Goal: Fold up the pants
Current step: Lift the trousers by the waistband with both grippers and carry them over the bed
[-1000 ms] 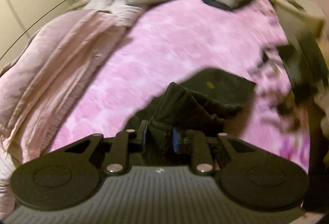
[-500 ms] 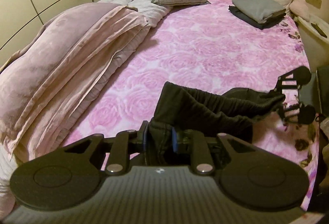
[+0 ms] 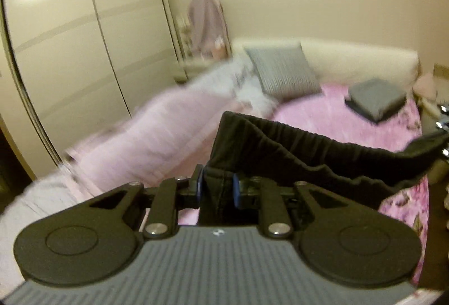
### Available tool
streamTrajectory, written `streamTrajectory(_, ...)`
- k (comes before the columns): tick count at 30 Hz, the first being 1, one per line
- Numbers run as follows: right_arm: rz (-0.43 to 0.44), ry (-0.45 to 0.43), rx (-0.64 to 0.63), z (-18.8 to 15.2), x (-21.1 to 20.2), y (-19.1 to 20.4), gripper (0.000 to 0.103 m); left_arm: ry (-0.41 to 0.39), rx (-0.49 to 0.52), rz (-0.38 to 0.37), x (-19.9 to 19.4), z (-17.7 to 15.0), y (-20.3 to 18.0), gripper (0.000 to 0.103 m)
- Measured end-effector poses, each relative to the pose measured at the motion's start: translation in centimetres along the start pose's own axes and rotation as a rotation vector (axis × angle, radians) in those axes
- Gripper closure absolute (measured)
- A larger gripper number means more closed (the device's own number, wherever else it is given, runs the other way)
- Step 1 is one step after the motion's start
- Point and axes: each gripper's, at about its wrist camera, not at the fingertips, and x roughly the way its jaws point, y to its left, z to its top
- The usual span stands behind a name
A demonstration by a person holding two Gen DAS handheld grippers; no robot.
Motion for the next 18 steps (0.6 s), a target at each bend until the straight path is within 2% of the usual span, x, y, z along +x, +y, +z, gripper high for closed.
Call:
streamTrajectory(2, 0.006, -0.041, 0.023, 4.0, -3.4, 2.6, 0.09, -0.057, 0.002, 0.017, -4.9, 1.0, 2.3, 0.086)
streamTrajectory(6, 0.051, -0.11, 0.043, 12.3, -9.5, 8.4, 0.09, -0.121, 0.056, 0.068, -13.0, 3.7, 5.3, 0.086)
streamTrajectory(9, 0.109, -0.172, 0.097, 17.8, -13.7, 9.6, 0.09, -0.177, 0.09, 0.102, -18.4, 7.3, 7.1, 0.087)
streamTrajectory(11, 0.146, -0.226, 0.158, 20.8, -16.3, 8.6, 0.09, -0.219, 0.124, 0.107, -21.0, 10.6, 7.3, 0.086)
streamTrajectory(14, 0.156, -0.291, 0.252, 23.4, -19.8, 6.1, 0.09, -0.27, 0.181, 0.086, -22.3, 16.0, 6.0, 0.086)
streamTrajectory(16, 0.155, -0.317, 0.33, 24.1, -21.2, 3.4, 0.09, -0.287, 0.227, 0.055, -21.0, 19.5, 3.7, 0.086)
streamTrajectory(18, 0.147, -0.324, 0.415, 23.3, -21.6, 0.4, 0.09, -0.283, 0.271, 0.02, -18.7, 21.7, 1.3, 0.086)
